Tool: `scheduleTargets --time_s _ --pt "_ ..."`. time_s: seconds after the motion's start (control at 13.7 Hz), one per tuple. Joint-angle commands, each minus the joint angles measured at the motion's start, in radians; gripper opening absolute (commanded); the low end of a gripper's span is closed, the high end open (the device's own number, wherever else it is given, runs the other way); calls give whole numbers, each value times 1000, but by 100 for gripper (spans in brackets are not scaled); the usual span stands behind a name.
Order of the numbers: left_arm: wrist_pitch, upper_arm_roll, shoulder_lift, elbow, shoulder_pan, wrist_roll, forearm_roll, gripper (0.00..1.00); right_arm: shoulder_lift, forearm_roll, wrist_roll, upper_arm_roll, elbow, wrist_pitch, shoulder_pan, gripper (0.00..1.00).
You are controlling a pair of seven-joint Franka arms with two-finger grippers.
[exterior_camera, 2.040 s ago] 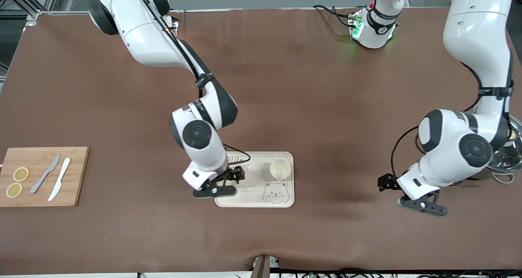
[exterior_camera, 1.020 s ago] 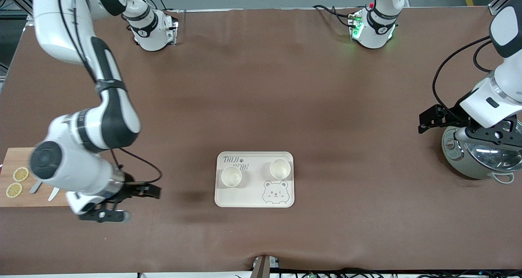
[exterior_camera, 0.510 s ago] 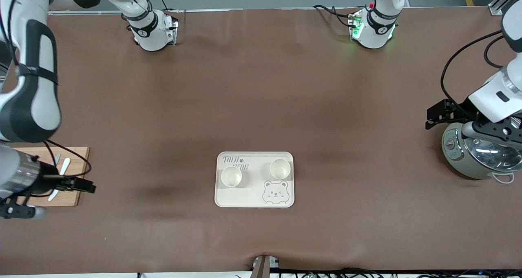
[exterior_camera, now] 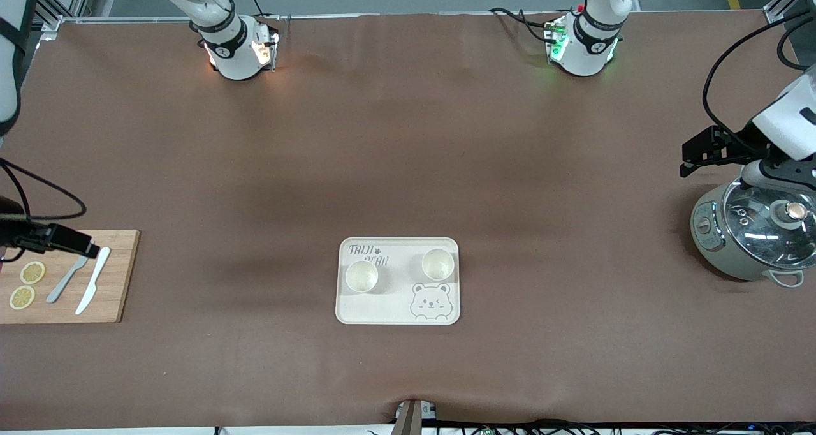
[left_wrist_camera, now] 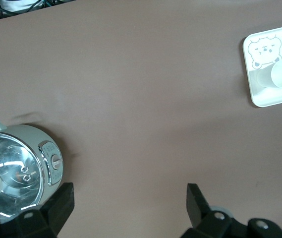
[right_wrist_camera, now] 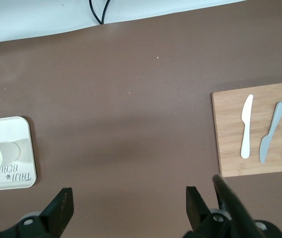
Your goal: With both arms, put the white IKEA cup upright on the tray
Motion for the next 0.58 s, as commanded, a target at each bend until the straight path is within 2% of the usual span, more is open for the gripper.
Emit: scheduleTargets --time_s 0.0,0.15,0.29,0.51 --pt "-16 -21 -9 3 -12 -11 -12 100 -228 -2 4 11 -310 111 -28 100" --pt "-29 -29 -10 4 -11 -5 -13 100 -339 -3 4 11 -458 175 -28 100" --pt "-41 -37 -17 3 -9 -1 -15 100 -411 -5 6 14 -541 192 -25 100" --pt "-41 -38 -29 3 -9 -1 -16 100 -427 -5 -11 14 -522 119 -25 100"
